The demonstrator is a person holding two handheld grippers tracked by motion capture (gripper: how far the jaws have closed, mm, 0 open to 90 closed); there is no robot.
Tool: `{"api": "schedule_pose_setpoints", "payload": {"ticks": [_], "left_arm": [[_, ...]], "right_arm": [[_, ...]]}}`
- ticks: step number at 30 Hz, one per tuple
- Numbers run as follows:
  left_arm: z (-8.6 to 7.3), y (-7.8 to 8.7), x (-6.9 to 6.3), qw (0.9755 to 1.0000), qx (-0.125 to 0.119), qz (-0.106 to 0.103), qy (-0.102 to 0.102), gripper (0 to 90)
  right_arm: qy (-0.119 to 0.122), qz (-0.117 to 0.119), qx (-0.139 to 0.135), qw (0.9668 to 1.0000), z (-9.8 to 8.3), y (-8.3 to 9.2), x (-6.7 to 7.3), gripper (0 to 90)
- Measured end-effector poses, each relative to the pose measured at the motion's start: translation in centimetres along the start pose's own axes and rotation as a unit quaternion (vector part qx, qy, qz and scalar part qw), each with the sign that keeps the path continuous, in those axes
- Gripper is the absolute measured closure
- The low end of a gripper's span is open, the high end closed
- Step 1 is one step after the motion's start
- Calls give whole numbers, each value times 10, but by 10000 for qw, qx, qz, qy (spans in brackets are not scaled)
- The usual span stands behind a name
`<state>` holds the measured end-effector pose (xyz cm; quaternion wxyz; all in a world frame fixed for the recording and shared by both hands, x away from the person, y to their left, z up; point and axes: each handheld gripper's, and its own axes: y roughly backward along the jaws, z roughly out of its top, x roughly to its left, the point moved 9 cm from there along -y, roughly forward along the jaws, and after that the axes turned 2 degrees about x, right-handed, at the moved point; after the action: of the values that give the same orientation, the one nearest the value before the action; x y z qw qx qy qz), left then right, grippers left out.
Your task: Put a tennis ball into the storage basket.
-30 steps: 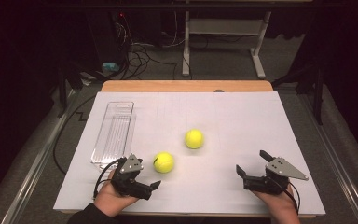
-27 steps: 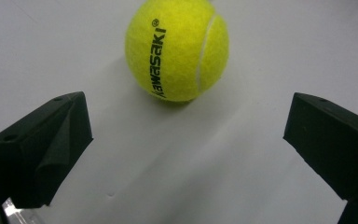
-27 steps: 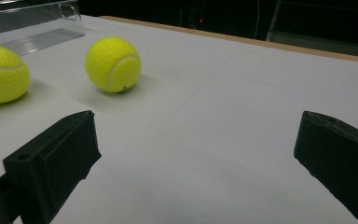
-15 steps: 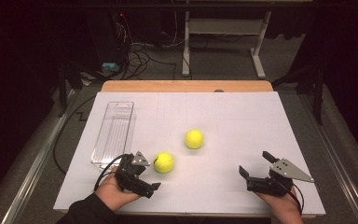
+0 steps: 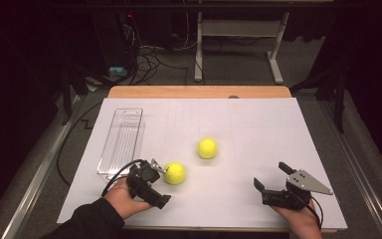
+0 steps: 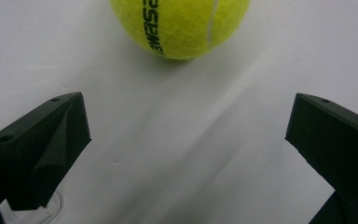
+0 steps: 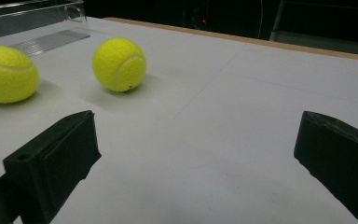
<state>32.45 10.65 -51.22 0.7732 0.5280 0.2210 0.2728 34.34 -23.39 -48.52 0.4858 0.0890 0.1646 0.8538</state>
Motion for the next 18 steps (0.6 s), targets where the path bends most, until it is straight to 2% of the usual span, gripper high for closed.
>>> {"api": "schedule_pose_setpoints", "payload": {"ticks": [8,18], "left_arm": [[5,0,0,9996,287,-10,-69,5],[18,2,-2,9990,443,-77,-69,5]], "right_arm": [[27,18,23,10000,-1,-1,2,0],[57,38,25,10000,-1,-1,3,0]]}}
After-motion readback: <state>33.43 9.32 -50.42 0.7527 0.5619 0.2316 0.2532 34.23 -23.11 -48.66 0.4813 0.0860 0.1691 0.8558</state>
